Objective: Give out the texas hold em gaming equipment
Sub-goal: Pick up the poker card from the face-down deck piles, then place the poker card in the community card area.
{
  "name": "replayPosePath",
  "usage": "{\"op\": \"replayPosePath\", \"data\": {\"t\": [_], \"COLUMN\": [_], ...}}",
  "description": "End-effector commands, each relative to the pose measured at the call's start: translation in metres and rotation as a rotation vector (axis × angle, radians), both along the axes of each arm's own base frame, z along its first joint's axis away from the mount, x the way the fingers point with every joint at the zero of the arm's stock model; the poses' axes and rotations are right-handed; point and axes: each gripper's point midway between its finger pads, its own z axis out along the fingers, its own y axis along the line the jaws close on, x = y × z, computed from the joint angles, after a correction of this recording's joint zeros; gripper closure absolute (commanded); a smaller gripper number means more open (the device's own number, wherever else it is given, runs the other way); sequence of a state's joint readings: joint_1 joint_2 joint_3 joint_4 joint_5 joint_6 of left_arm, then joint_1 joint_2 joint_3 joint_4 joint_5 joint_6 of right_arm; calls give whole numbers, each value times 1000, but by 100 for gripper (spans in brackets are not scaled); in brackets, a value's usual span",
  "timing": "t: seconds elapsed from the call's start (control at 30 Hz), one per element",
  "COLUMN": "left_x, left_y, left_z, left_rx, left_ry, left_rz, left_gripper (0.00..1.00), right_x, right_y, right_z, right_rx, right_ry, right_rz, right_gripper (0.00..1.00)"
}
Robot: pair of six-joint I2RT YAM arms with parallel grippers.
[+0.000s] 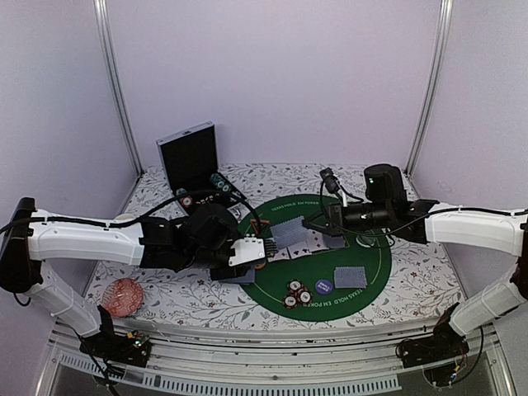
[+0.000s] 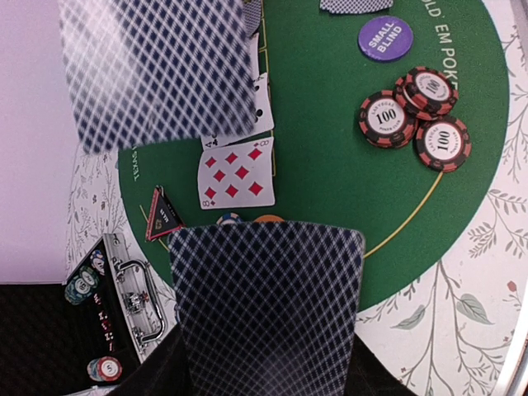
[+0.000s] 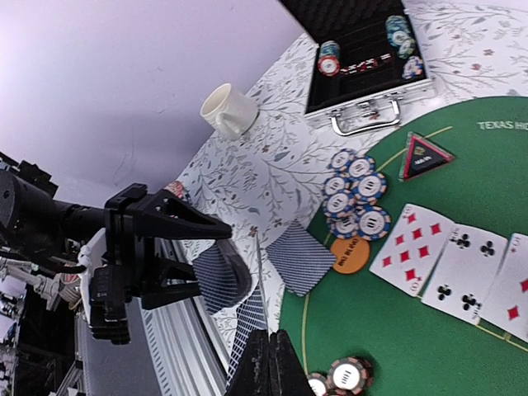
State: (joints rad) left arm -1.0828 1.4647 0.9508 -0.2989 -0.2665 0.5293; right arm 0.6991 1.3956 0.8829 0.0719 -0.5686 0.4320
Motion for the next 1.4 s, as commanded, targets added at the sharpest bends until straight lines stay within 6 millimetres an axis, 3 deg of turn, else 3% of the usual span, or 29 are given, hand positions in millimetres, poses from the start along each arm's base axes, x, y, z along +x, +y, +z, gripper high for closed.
{"op": "replayPosePath", "data": {"t": [0.0, 0.1, 0.27, 0.33, 0.5, 0.77, 1.13, 1.37], "left_x": [4, 3, 3, 3, 2, 0, 0, 0], "left_y": [1, 0, 0, 0, -1, 0, -1, -1], "left_z": [0, 1, 1, 1, 0, 0, -2, -2], "left_rx": [-7, -8, -10, -10, -9, -9, -6, -5], "left_ry": [7, 9, 12, 13, 20, 24, 30, 30], "left_rz": [13, 14, 12, 14, 10, 8, 6, 5], "left_gripper": [49, 49, 49, 49, 49, 49, 49, 49], "right_x": [28, 53, 96, 109, 137, 150, 145, 139], "right_y": [-48, -95, -174, -197, -230, -251, -239, -225], "right_z": [-4, -4, -22, -32, -48, -90, -146, -152], "right_rx": [-18, -6, -37, -35, -29, -22, -9, -3], "right_ry": [17, 23, 20, 24, 28, 119, 296, 331], "right_rz": [-185, -372, -720, -828, -1046, -1225, -1218, -1172], "right_gripper": [98, 98, 98, 98, 98, 98, 98, 94]}}
